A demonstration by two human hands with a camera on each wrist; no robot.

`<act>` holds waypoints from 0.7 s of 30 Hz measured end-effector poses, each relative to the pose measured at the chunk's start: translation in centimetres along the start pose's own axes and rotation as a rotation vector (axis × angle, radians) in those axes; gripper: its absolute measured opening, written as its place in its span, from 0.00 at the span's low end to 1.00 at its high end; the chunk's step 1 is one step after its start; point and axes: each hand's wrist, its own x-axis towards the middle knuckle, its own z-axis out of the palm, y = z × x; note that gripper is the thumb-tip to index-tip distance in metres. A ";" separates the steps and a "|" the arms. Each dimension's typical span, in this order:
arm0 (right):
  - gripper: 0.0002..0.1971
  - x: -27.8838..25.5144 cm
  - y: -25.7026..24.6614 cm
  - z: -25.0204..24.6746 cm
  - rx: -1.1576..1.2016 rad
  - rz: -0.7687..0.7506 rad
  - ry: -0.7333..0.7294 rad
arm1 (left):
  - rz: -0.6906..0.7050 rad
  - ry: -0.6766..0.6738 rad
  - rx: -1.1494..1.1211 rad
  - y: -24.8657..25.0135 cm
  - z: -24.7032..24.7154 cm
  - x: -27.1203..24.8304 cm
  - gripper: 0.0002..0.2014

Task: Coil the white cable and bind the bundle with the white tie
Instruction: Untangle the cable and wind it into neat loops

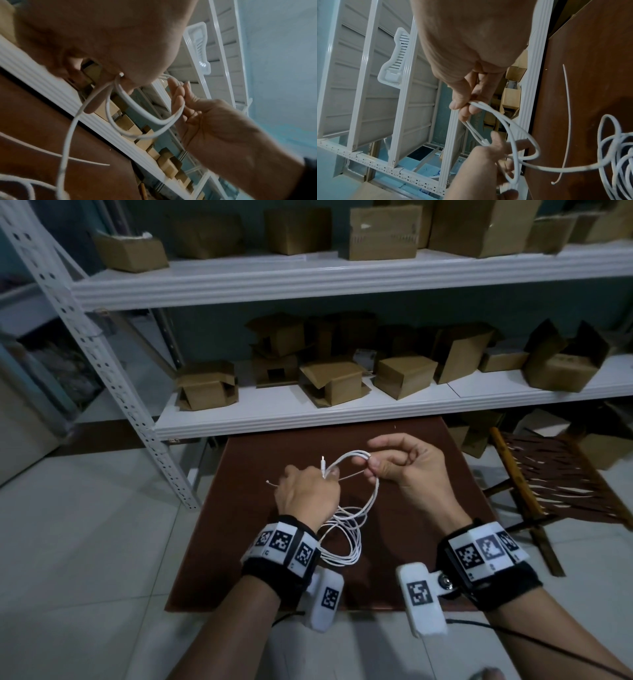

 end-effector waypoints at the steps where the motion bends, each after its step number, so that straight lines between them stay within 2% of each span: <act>1: 0.11 0.0 -0.1 -0.1 -0.002 -0.008 0.005 | 0.055 -0.001 -0.031 -0.1 0.3 0.4 0.28; 2: 0.10 0.1 -0.1 -0.3 0.001 -0.017 0.013 | 0.123 -0.022 -0.134 -0.2 0.4 0.6 0.26; 4: 0.09 0.1 -0.3 -0.7 0.004 -0.038 0.032 | 0.201 -0.109 -0.522 -0.4 0.6 1.1 0.25; 7: 0.09 0.2 -0.5 -0.9 0.013 -0.048 0.055 | 0.076 -0.272 -1.143 0.3 0.2 0.9 0.22; 9: 0.08 0.3 -0.3 -0.9 0.028 -0.042 0.070 | 0.006 -0.386 -1.365 0.9 -0.3 0.7 0.19; 14: 0.08 0.5 0.0 -0.9 0.060 -0.034 0.106 | -0.065 -0.574 -1.514 0.6 -1.6 0.7 0.19; 18: 0.08 0.6 -0.1 -1.0 0.080 -0.026 0.128 | -0.032 -0.599 -1.553 0.3 -1.8 0.4 0.16; 21: 0.08 0.7 -0.2 -1.2 0.112 -0.010 0.159 | 0.018 -0.655 -1.625 0.2 -1.9 0.3 0.20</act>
